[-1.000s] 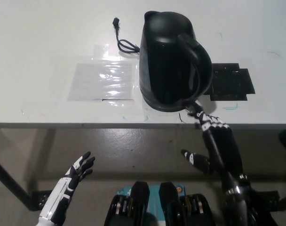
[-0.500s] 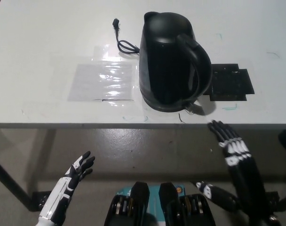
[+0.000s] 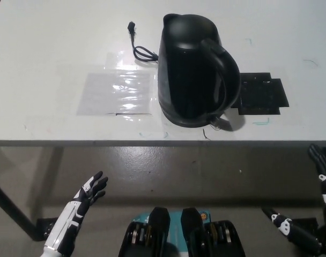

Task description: A kettle is kept at the center of the table close to the robot and the robot uses its right index finger to press downwards on the transparent start boiling button

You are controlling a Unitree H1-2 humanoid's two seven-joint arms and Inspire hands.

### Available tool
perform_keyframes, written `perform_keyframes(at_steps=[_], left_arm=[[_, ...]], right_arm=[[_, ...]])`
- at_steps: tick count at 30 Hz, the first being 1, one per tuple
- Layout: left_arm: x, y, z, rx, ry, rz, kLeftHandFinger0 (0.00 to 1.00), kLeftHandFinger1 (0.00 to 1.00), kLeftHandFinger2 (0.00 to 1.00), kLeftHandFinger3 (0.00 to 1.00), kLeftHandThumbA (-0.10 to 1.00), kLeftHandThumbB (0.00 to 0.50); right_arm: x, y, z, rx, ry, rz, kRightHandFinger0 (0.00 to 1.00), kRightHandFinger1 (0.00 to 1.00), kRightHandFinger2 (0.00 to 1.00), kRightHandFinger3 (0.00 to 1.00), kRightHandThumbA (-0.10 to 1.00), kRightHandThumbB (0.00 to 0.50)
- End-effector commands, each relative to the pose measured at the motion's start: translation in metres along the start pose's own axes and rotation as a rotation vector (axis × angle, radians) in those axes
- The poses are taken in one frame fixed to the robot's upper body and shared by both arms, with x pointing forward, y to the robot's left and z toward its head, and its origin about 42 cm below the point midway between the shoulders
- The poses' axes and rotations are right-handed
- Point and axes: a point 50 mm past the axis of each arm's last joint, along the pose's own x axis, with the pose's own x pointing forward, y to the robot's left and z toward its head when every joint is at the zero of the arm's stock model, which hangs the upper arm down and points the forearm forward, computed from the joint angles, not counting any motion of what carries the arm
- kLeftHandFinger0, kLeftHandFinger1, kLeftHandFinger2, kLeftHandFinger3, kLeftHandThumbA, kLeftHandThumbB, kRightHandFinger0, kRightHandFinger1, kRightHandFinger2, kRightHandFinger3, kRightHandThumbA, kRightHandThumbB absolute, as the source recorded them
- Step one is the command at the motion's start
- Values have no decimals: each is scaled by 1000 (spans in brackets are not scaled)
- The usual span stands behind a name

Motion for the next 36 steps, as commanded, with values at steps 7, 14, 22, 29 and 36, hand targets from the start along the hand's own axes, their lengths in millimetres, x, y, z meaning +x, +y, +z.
perform_keyframes(at_steps=[7,14,22,29,36], left_arm=[[6,4,7,-4,-77,4,1000,1000,1000,1000,1000,363],[6,4,5,-4,-86,22,1000,1000,1000,1000,1000,353],[6,4,4,-3,-90,29,1000,1000,1000,1000,1000,353],[6,5,4,5,-92,36,1000,1000,1000,1000,1000,357],[6,5,4,8,-90,41,1000,1000,1000,1000,1000,354]], right_arm=[[-11,17,-25,200,116,-26,1000,1000,1000,1000,1000,321],[-12,30,-41,282,190,27,1000,1000,1000,1000,1000,321],[-14,36,-50,293,222,71,1000,1000,1000,1000,1000,301],[-14,40,-52,314,234,92,1000,1000,1000,1000,1000,303],[-15,43,-55,321,247,110,1000,1000,1000,1000,1000,324]])
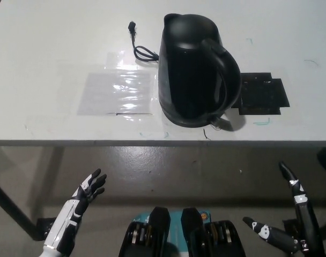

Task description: A kettle is kept at the center of the table close to the robot and the robot uses its right index finger to press downwards on the transparent start boiling button

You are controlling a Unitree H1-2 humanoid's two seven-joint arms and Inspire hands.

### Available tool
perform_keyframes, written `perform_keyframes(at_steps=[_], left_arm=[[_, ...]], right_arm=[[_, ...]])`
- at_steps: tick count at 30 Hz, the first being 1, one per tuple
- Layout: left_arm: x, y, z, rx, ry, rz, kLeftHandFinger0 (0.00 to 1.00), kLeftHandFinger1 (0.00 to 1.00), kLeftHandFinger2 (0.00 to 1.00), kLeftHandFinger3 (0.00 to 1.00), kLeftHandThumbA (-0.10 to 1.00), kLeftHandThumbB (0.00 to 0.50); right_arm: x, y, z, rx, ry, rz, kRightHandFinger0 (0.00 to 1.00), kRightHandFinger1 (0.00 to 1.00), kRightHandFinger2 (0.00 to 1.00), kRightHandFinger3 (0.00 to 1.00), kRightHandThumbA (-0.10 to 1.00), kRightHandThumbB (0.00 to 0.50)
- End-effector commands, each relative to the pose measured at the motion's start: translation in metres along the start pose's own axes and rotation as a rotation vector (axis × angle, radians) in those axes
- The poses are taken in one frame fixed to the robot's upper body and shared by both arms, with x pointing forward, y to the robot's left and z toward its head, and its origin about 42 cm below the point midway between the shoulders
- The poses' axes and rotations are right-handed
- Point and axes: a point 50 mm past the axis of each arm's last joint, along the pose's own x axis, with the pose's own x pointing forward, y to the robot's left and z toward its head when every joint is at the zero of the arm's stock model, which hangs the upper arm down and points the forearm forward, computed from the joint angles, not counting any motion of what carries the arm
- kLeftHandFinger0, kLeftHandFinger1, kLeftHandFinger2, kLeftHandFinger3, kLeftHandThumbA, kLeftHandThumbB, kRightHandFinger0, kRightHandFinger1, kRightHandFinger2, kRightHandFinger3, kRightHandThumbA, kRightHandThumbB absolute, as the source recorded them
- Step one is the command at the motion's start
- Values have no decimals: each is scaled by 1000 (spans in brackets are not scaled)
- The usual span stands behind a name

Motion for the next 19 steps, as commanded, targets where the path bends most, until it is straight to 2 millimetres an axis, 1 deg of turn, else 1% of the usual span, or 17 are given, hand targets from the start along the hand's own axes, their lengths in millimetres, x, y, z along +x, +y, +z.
perform_keyframes(at_steps=[1,4,5,9,12,19], left_arm=[[4,5,7,18,-58,23,1000,1000,1000,1000,1000,353],[5,5,6,20,-61,25,1000,1000,1000,1000,1000,355],[5,5,6,20,-59,24,1000,1000,1000,1000,1000,362],[3,5,6,19,-51,23,1000,1000,1000,1000,1000,362],[3,4,7,18,-50,23,1000,1000,1000,1000,1000,377],[4,4,8,10,-47,20,1000,1000,1000,1000,1000,357]], right_arm=[[8,0,6,45,-56,22,1000,1000,1000,1000,1000,324],[8,0,4,41,-51,23,1000,1000,1000,1000,1000,328],[8,1,4,45,-50,22,1000,1000,1000,1000,1000,320],[9,0,4,45,-49,25,1000,1000,1000,1000,1000,327],[9,0,5,52,-51,32,1000,1000,1000,1000,1000,317],[10,0,5,58,-51,37,1000,1000,1000,1000,1000,304]])
